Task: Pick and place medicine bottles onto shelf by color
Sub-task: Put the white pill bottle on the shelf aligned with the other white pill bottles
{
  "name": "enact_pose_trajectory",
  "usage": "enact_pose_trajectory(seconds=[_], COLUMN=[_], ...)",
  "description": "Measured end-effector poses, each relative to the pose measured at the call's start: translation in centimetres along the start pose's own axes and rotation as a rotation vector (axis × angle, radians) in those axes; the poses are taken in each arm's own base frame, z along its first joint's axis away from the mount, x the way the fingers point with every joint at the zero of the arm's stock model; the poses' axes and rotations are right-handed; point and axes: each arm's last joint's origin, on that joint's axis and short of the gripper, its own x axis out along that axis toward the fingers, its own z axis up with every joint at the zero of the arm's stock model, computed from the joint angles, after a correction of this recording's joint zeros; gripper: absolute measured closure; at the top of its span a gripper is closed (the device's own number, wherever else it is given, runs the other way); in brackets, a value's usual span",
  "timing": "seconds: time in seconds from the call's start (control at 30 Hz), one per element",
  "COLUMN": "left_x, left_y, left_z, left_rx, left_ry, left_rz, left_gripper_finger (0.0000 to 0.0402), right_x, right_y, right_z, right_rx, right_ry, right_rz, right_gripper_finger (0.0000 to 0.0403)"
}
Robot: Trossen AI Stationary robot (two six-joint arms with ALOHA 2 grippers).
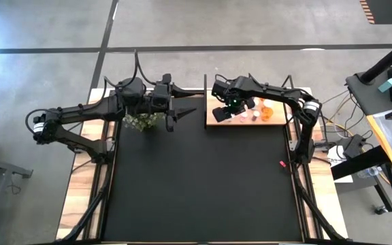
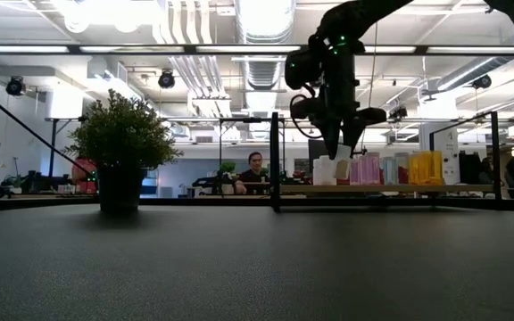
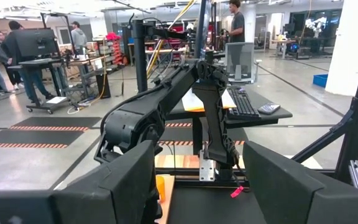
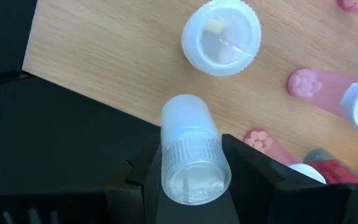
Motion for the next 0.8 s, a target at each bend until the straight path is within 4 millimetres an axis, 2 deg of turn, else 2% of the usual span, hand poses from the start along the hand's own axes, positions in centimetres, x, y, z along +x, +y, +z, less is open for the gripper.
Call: enact_pose_trajectory(seconds=[0.43,0.8], left_x=[0.00,0.00], left_y=[0.00,0.00], left_z=[0.00,0.00], left_rx=[0.000,0.001], left_ry=[0.000,0.000], left_rz=[0.000,0.000], left_gripper_finger=[0.0168,0.0169], right_x=[0.14,0.39], right_y=[0.06,0.15], right_z=[0.08,-0.12], right_rx=[0.014,-0.066], right_ry=[-0.009,-0.002], right_rz=[0.008,0.006], right_gripper_finger=[0.0266,0.0266])
